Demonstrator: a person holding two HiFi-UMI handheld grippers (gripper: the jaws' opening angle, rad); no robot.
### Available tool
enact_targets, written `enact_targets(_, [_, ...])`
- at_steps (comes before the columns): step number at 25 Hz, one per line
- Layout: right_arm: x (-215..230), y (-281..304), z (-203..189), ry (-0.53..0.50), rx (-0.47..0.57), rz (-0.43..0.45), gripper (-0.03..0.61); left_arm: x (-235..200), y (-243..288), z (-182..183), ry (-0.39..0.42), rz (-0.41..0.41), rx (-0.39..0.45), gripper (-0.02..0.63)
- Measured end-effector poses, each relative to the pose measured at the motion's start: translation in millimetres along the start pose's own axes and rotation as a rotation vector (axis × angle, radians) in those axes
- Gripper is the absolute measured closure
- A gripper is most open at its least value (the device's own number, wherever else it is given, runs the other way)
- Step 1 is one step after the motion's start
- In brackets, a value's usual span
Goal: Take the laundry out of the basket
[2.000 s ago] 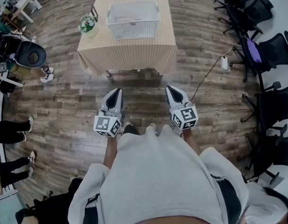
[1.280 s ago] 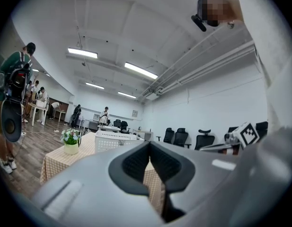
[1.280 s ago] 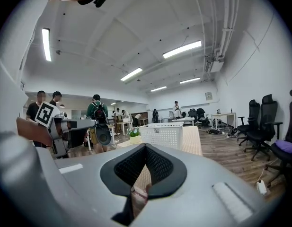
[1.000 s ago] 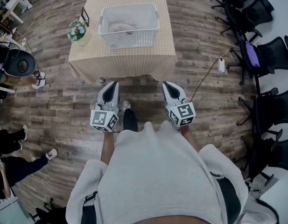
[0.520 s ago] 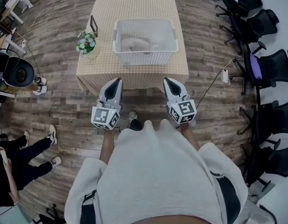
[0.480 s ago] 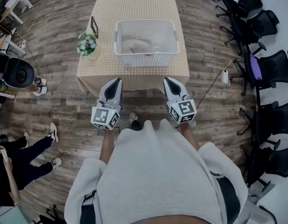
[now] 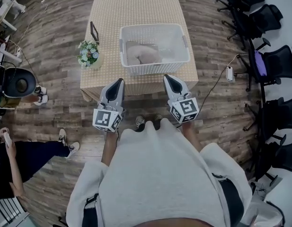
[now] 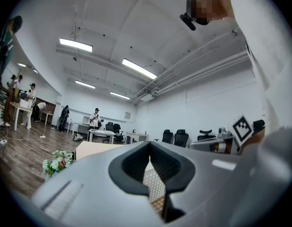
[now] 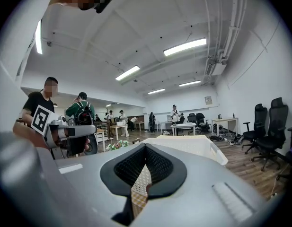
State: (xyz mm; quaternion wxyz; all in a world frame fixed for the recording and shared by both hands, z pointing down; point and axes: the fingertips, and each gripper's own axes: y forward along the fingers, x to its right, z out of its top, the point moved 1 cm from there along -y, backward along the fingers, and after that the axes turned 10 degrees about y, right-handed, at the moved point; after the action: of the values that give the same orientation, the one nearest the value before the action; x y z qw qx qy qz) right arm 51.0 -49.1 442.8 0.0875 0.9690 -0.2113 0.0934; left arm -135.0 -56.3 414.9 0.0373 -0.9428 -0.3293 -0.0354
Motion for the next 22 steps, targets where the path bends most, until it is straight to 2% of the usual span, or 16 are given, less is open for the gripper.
enact_targets(9, [29, 29, 13, 0.003, 0.014, -0.012, 0.58, -19, 43, -4, 0.002, -0.001, 0.012, 0.604])
enact_targets(22, [96, 133, 64, 0.036, 0.063, 0.099, 0.578, -75, 158, 2, 0.025, 0.054, -0.003, 0.604])
